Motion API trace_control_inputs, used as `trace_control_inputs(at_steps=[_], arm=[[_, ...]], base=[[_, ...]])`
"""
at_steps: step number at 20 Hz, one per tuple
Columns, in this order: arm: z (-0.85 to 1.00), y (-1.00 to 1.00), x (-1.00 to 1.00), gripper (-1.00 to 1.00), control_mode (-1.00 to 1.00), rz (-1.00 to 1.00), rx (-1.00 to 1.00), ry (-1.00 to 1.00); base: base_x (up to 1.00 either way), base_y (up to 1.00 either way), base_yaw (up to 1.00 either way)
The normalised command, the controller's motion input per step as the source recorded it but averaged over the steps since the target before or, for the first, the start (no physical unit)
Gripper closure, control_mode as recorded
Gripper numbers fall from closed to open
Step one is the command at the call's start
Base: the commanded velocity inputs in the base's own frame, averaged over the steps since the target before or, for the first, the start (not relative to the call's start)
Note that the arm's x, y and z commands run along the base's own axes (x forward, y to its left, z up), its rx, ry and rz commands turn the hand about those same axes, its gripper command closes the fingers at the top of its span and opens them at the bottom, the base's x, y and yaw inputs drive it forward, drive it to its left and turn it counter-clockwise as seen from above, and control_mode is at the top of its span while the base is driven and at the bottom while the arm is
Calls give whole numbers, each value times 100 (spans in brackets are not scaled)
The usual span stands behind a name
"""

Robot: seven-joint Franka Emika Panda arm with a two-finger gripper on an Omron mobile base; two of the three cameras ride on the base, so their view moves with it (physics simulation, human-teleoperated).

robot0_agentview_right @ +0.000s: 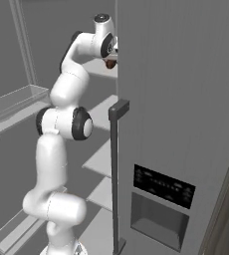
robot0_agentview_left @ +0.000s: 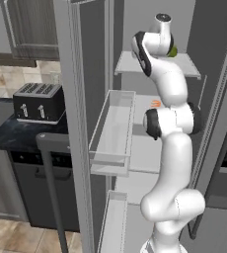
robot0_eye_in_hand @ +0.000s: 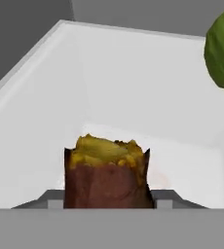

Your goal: Transport the fish and sweet potato to the fridge. Place the fish on the rack containing meat and place the sweet potato on the rack containing the vegetable, ensuring meats and vegetables are on different racks.

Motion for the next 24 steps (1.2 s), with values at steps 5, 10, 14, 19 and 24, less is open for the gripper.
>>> trace_control_inputs(at_steps=[5, 10, 14, 19, 24], arm=[[-60, 0, -16, -100, -100, 1, -1, 3], [-25, 2, -68, -100, -100, 1, -1, -1], [-13, 0, -80, -100, -100, 0, 0, 0], [-90, 0, -100, -100, -100, 0, -1, 0], [-100, 0, -73, -100, -100, 11, 0, 0]], base=[[0, 0, 0], [0, 0, 0], [0, 0, 0], [0, 0, 0], [0, 0, 0]])
